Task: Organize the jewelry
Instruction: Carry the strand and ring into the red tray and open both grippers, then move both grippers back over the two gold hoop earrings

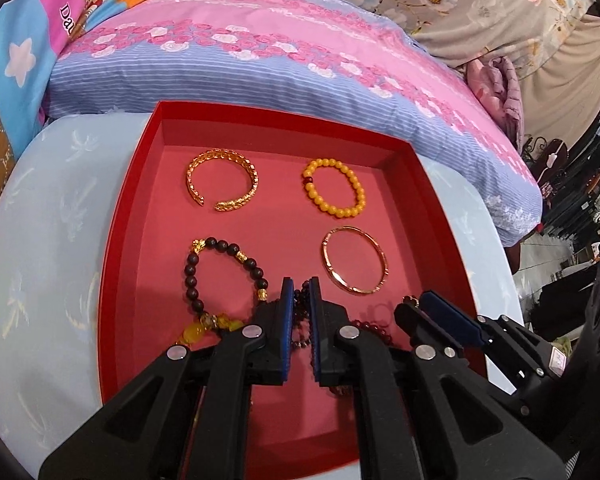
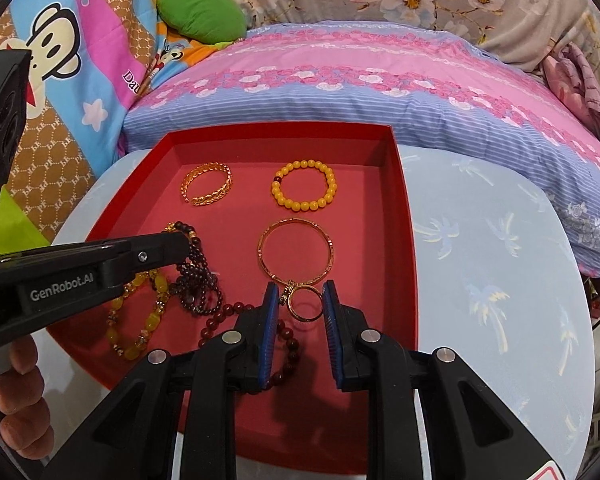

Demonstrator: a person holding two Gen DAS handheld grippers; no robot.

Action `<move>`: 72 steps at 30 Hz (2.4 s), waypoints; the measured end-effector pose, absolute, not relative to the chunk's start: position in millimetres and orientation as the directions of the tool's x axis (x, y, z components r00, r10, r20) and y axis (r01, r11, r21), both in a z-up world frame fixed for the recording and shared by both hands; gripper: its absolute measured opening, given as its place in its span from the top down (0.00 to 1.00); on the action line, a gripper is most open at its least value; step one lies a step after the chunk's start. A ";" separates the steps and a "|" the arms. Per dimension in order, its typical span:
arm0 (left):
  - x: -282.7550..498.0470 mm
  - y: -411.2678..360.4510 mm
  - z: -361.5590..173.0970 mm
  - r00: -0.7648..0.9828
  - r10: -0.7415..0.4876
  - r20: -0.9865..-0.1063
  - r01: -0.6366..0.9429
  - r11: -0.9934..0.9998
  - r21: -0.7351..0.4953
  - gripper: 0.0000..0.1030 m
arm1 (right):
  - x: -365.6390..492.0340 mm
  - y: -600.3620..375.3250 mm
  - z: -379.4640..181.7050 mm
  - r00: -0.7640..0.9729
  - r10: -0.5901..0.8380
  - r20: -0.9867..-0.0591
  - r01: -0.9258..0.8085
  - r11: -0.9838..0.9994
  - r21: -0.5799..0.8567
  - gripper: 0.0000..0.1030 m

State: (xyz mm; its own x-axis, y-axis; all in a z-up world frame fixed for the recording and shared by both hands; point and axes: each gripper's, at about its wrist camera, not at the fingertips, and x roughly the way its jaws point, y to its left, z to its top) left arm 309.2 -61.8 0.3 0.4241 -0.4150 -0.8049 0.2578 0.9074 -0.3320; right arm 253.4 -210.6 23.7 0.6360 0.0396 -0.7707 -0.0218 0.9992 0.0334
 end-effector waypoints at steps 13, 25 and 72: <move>317.2 -40.6 8.4 0.478 -0.403 -0.780 0.191 0.915 -0.356 0.76 | 251.9 -207.9 33.3 0.676 0.014 -0.737 -0.011 1.000 0.009 0.66; 270.7 -24.3 40.6 0.539 -0.395 -0.744 0.218 0.919 -0.329 0.75 | 208.2 -219.2 52.6 0.696 0.003 -0.718 0.023 0.999 0.027 0.66; 84.7 -11.6 -1.2 0.463 -0.340 -0.819 0.268 0.934 -0.237 0.75 | 57.6 -195.0 25.4 0.627 0.023 -0.779 0.018 0.999 0.044 0.66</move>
State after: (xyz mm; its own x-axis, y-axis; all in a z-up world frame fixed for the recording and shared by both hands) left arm 84.7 -11.6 -1.2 0.4627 -0.3400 -0.8187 0.2676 0.9340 -0.2366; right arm 57.6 -195.0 25.4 0.6271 0.0228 -0.7786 0.0180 0.9989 0.0437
